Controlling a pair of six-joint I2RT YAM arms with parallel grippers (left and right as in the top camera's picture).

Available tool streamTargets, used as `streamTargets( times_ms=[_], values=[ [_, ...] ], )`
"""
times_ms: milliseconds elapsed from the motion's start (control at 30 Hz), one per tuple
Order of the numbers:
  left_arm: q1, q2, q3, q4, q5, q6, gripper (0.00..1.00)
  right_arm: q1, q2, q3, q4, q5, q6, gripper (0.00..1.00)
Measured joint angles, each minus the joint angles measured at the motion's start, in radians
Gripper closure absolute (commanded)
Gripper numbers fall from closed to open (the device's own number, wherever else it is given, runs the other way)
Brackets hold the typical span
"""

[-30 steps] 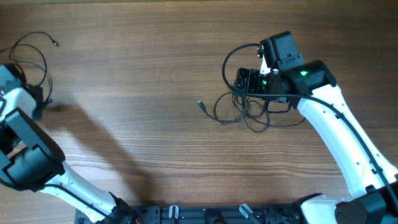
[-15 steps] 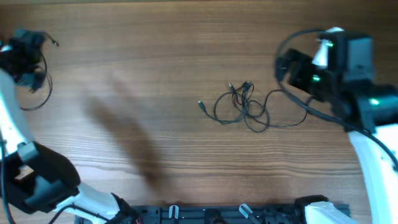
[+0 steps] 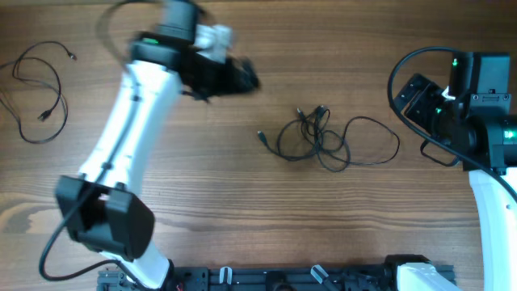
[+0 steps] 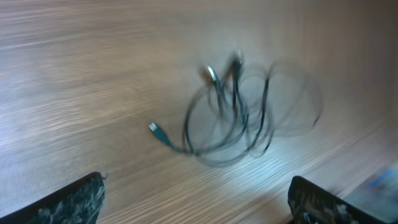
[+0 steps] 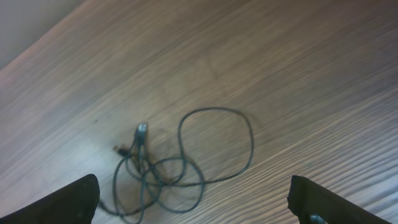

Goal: Untangle cables

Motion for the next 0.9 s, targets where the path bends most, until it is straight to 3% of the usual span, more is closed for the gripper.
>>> streamTargets(
  times_ms=[133, 333, 500, 600, 900],
  values=[
    [-0.208, 0.009, 0.0, -0.016, -0.192, 0.156, 0.03, 0.0, 0.002, 0.0, 0.0, 0.07, 0.0, 0.0],
    [-0.373, 0.084, 0.0, -0.011, -0.273, 0.248, 0.04, -0.004, 0.002, 0.0, -0.018, 0.159, 0.0, 0.0],
    [-0.396, 0.19, 0.0, -0.002, -0.237, 0.271, 0.05, -0.106, 0.002, 0.0, -0.026, 0.18, 0.0, 0.0],
    [-0.396, 0.252, 0.0, 0.034, -0.184, 0.275, 0.16, -0.188, 0.002, 0.0, -0.026, 0.14, -0.002, 0.0],
    [-0.396, 0.346, 0.0, 0.109, -0.12, 0.269, 0.32, -0.214, 0.002, 0.0, -0.041, 0.09, -0.016, 0.0]
  ],
)
